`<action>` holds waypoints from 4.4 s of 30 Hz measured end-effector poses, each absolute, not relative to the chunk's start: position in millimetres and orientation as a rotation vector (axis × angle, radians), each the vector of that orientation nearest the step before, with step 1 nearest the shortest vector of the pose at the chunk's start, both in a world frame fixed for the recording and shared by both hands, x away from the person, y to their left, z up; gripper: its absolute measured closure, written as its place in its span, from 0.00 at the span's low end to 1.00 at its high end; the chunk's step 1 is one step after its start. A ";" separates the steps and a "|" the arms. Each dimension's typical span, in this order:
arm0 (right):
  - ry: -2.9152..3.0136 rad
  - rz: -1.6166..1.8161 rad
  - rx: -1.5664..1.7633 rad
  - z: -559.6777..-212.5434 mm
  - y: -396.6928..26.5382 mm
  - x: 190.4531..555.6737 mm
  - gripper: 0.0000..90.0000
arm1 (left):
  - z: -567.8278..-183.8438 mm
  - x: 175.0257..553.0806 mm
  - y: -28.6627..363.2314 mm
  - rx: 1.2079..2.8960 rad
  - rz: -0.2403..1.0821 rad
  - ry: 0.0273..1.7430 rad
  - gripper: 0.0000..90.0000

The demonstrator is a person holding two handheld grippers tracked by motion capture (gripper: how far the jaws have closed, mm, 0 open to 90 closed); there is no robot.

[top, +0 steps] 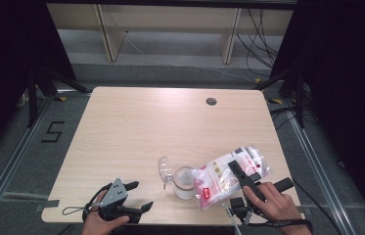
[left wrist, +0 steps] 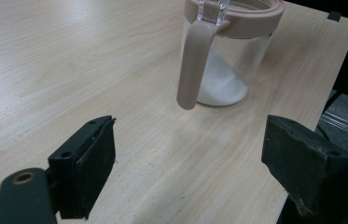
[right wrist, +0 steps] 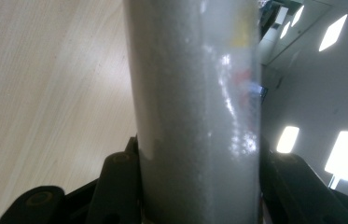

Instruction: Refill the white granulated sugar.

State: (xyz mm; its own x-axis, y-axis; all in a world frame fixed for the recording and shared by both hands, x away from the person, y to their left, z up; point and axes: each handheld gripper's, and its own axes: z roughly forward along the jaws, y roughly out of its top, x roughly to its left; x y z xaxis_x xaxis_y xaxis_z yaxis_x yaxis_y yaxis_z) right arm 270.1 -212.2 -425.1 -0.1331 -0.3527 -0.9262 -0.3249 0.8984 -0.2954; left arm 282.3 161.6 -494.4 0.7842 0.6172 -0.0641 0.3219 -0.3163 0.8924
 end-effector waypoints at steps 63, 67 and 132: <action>1.774 0.013 -0.559 -423.4 -208.1 269.7 0.72 | -494.1 282.1 161.7 1.929 0.351 0.711 0.19; 1.777 0.030 -0.531 -425.4 -210.1 269.8 0.72 | -494.3 282.1 161.4 1.930 0.347 0.709 0.19; 1.798 0.048 -0.511 -425.4 -210.6 269.1 0.73 | -494.3 282.2 161.5 1.930 0.348 0.709 0.19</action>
